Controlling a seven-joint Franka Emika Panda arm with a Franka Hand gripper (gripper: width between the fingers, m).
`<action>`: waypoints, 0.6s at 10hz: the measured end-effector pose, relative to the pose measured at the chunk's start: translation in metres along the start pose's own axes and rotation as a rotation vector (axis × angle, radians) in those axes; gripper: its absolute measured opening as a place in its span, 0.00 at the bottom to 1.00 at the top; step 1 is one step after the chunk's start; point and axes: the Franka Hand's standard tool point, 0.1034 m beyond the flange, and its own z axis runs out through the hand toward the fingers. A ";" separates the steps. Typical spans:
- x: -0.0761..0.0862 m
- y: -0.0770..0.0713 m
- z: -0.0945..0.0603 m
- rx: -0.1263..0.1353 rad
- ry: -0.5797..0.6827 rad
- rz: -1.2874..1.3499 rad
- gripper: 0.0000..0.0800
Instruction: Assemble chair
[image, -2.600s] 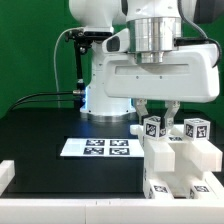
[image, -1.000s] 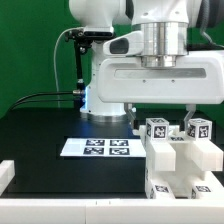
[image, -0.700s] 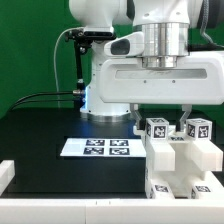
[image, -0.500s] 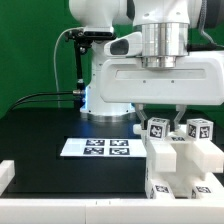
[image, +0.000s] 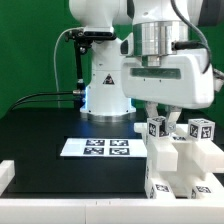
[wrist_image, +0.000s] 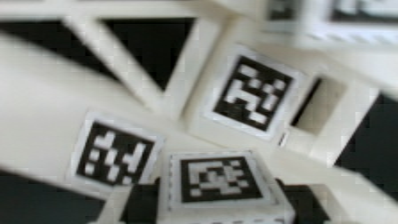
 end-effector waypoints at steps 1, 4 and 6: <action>0.001 0.000 0.001 0.012 -0.003 0.146 0.35; 0.003 0.001 0.002 0.017 -0.004 0.189 0.35; 0.003 0.001 0.002 0.004 -0.010 -0.022 0.56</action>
Offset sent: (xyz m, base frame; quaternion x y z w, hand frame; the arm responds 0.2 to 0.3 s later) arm 0.0000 0.0000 0.0000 0.0000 0.0000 0.0000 1.0000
